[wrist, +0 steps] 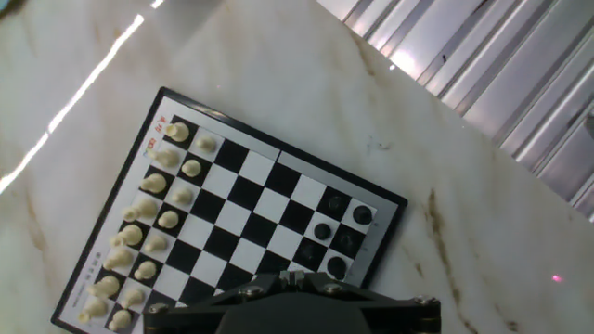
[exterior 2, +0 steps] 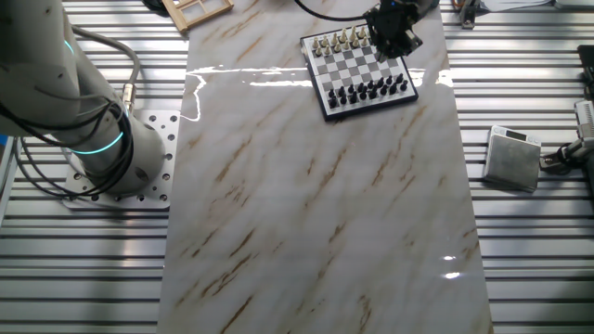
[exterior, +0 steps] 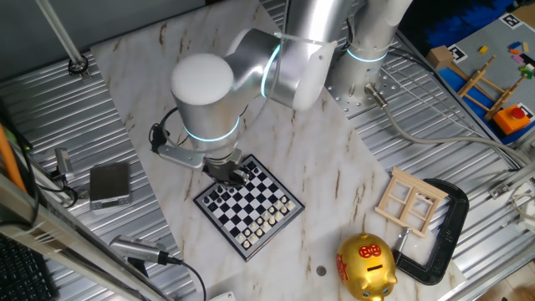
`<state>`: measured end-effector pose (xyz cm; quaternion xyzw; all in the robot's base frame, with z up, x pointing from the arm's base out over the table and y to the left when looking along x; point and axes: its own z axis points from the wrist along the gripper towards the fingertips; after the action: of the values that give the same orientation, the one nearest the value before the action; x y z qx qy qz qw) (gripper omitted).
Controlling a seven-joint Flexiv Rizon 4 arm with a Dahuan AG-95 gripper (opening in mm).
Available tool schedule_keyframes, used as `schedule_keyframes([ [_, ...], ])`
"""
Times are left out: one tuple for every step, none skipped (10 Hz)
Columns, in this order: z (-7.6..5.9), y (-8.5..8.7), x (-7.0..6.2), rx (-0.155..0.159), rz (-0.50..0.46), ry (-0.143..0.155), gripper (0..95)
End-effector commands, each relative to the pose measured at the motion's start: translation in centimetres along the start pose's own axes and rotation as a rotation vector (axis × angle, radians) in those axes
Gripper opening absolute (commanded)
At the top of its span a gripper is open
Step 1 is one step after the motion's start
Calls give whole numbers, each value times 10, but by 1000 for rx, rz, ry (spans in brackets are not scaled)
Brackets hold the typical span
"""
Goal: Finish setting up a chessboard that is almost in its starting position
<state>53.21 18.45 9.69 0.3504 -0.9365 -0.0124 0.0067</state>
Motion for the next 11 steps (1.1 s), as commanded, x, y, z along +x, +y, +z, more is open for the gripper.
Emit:
schedule_keyframes([
  [-1, 0, 0, -16, 24, 2, 0],
  [-1, 0, 0, -10, 76, 3, 0],
  [-1, 0, 0, -7, 114, 2, 0],
  [-1, 0, 0, -6, 117, 2, 0],
  [0, 2, -1, -2, 128, 5, 0],
  [-3, -6, 8, -2, 121, 8, 0],
  [-4, -22, 21, -6, 91, 9, 0],
  [-5, -42, 36, -9, 53, 10, 0],
  [-5, -63, 51, -11, 8, 10, 0],
  [-5, -75, 60, -12, -21, 9, 0],
  [-3, -81, 67, -10, -49, 5, 0],
])
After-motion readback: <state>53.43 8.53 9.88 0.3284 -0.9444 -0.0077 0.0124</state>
